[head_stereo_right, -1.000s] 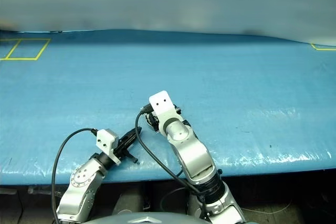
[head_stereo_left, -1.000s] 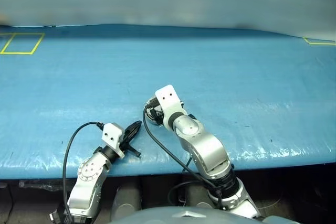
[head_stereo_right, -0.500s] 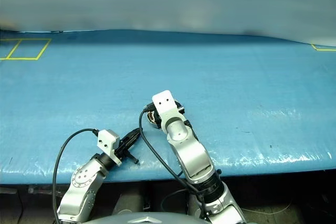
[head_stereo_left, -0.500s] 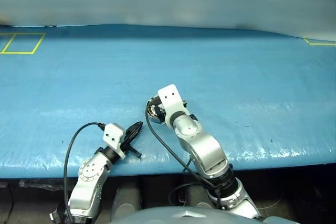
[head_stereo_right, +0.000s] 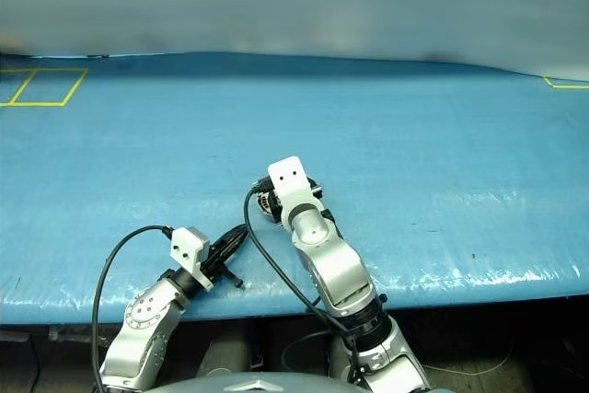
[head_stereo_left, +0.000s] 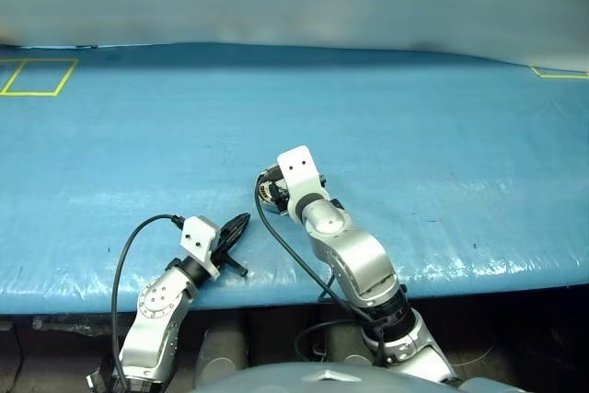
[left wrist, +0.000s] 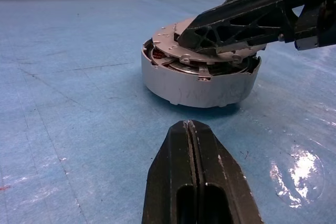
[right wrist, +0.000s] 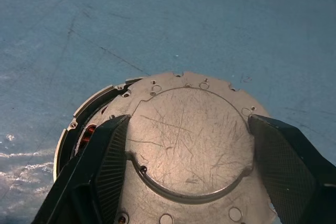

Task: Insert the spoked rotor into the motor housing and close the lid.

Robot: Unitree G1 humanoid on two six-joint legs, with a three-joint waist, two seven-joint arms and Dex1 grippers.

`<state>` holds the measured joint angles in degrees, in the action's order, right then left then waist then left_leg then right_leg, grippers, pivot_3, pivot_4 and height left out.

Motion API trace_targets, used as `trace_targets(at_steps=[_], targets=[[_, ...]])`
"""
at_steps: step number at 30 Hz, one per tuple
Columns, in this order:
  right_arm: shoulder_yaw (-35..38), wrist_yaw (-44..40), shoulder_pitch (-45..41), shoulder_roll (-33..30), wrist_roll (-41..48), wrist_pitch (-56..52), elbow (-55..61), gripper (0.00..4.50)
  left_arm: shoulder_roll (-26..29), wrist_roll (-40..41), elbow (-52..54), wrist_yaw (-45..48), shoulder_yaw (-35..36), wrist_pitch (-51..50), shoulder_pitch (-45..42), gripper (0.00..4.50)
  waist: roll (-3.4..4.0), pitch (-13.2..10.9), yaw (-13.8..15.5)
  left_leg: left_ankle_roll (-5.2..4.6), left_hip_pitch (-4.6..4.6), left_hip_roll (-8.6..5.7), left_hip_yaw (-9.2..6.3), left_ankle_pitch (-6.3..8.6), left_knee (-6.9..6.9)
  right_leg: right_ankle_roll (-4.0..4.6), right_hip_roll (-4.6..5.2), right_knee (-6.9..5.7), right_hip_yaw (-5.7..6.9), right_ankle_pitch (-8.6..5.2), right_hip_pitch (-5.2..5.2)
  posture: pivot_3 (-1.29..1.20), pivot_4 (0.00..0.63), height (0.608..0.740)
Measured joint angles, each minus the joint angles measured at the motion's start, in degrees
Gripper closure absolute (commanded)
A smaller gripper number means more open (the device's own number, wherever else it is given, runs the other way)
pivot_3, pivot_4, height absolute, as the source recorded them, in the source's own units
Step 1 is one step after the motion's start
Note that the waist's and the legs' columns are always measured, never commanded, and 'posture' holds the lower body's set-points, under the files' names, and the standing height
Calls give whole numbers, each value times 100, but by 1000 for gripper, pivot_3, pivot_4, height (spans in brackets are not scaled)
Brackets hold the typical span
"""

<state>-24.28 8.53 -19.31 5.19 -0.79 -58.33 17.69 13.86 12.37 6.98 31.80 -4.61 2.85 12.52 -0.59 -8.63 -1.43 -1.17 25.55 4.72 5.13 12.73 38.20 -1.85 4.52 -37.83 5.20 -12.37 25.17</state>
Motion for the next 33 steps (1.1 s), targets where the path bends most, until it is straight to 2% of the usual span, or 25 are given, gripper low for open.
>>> trace_targets(at_steps=[8, 10, 12, 22, 25, 28, 30, 33], targets=[[152, 9, -34, 29, 335, -185, 112, 1262, 0, 0, 0, 3, -3, 0, -27, 4500, 0, 0, -9, 0, 0, 0, 1, 0, -2, 0, -1, 0, -1, 0, -4, 0, 150, 740], [176, 5, -45, 36, 399, -201, 116, 508, 0, 0, 0, 3, -4, 0, -31, 4500, 0, 0, -9, 0, 0, 0, 1, 0, -3, 0, -1, 0, -1, 0, -4, 0, 150, 740], [176, -4, -47, 36, 470, -211, 144, 9, 0, 0, 0, 3, -4, 0, -34, 4500, 0, 0, -9, 0, 1, 0, 1, 0, -3, 0, -1, 0, -1, 0, -4, 0, 150, 740], [163, -113, -329, 151, 704, -490, 869, 9, -3, 1, -2, 6, -9, 0, -65, 4500, 0, 0, -5, 0, 1, 0, 0, 0, -4, 0, -1, 1, 0, 0, -3, 0, 150, 740], [138, -903, -444, -437, 970, -223, 1258, 9, -14, 1, -5, 8, -28, 0, -118, 4500, 0, 0, 20, 0, 2, -4, -5, 0, -2, 0, 1, 9, 1, 0, 0, 0, 150, 740], [197, -1912, -398, -1466, 1182, 409, 1445, 9, -13, 1, -36, 11, -32, 0, -131, 4500, -1, 0, 29, 0, -1, -10, -4, 0, 1, 12, 6, 17, 0, -8, 2, 0, 150, 740], [250, -2636, -249, -2213, 1311, 860, 1411, 9, -13, 2, -47, 14, -31, 1, -133, 4500, -2, 0, 36, 0, -1, -11, -4, 0, 1, 16, 7, 18, 0, -10, -8, 0, 150, 740], [328, -3554, -85, -2897, 1482, 1429, 1020, 9, -24, 2, -102, 19, -43, 1, -179, 4500, -2, -1, 12, -1, -7, -8, -6, 0, 0, 16, 2, 7, 0, -10, -23, 0, 150, 740]])
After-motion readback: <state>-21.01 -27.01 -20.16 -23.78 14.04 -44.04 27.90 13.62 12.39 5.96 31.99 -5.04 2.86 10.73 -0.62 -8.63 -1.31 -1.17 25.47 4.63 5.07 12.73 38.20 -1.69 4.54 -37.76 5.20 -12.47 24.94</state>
